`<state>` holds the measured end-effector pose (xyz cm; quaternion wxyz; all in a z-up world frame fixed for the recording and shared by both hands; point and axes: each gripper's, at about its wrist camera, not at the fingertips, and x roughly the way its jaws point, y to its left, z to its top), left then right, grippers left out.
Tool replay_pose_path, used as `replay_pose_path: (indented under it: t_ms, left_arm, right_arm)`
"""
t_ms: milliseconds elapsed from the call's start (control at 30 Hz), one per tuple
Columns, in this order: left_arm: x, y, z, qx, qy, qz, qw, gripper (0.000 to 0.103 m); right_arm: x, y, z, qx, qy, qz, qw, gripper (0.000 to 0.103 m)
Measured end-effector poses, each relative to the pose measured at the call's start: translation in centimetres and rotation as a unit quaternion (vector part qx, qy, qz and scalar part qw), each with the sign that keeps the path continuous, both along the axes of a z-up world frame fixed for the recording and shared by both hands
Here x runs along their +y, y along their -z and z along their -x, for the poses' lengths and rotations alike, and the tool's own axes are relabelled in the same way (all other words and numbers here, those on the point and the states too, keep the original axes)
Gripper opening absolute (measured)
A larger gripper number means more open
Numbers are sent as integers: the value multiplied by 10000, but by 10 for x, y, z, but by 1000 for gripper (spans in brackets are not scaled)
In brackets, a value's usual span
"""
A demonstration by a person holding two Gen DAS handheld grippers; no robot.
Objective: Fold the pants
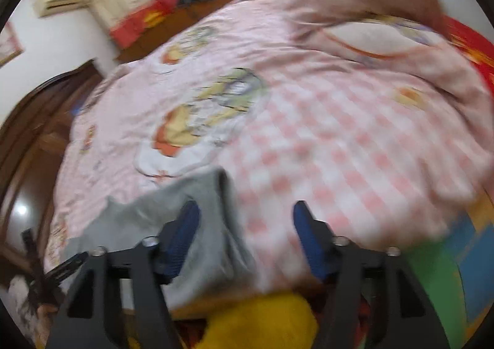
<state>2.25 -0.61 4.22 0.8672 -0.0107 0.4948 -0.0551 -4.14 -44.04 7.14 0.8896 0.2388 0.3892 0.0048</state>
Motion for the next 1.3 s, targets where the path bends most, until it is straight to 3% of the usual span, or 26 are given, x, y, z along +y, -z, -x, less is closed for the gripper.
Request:
replay_pose_path:
  t_ms: [200, 367, 400, 433, 500, 533, 633, 767, 867, 967, 1067, 1200, 1267, 1300]
  left_arm:
    - [-30, 0, -16, -56, 162, 117, 9998, 61]
    - [-43, 9, -17, -3, 135, 49, 9999, 61]
    - [-44, 10, -17, -7, 123, 11, 9999, 61]
    - [-45, 10, -16, -6, 120, -9, 9999, 61]
    - [-47, 11, -16, -22, 121, -73, 9999, 61]
    - [-48, 12, -16, -20, 118, -108, 9999, 61]
    - [-51, 15, -16, -43, 85, -199, 9998, 63]
    - [-57, 16, -15, -90, 122, -361, 9992, 65]
    - [-58, 18, -16, -102, 150, -414, 9990, 65]
    - [-57, 19, -16, -102, 163, -397, 9990, 66]
    - [-57, 19, -16, -102, 160, -374, 9991, 67]
    - [-58, 20, -16, -140, 154, -389, 9990, 70]
    - [-59, 19, -16, -166, 151, -412, 9989, 71]
    - [-60, 19, -16, -175, 152, -421, 9988, 71]
  right_arm:
    - [5, 50, -68, 281, -577, -438, 9970, 66]
    - [-3, 62, -66, -81, -714, -1413, 9874, 65]
    - [0, 62, -65, -86, -791, -1456, 9861, 58]
    - [3, 59, -62, -75, -820, -1296, 9881, 53]
    - [12, 53, -57, -77, -741, -730, 9945, 22]
    - [15, 50, -55, 0, -538, -463, 9975, 19]
    - [16, 44, -52, 25, -174, 17, 9998, 18]
    - [19, 59, -68, 355, -316, 299, 9984, 21]
    - [16, 37, -61, 475, -241, 481, 9974, 31]
    - [20, 9, -38, 317, -216, 779, 9962, 32]
    - [41, -8, -15, 274, -624, 1041, 9922, 32]
    - [55, 15, 0, 661, -1022, 814, 9892, 31]
    - [51, 35, 2, 959, -890, 958, 9868, 29]
    - [45, 45, 4, 1174, -672, 1216, 9833, 34]
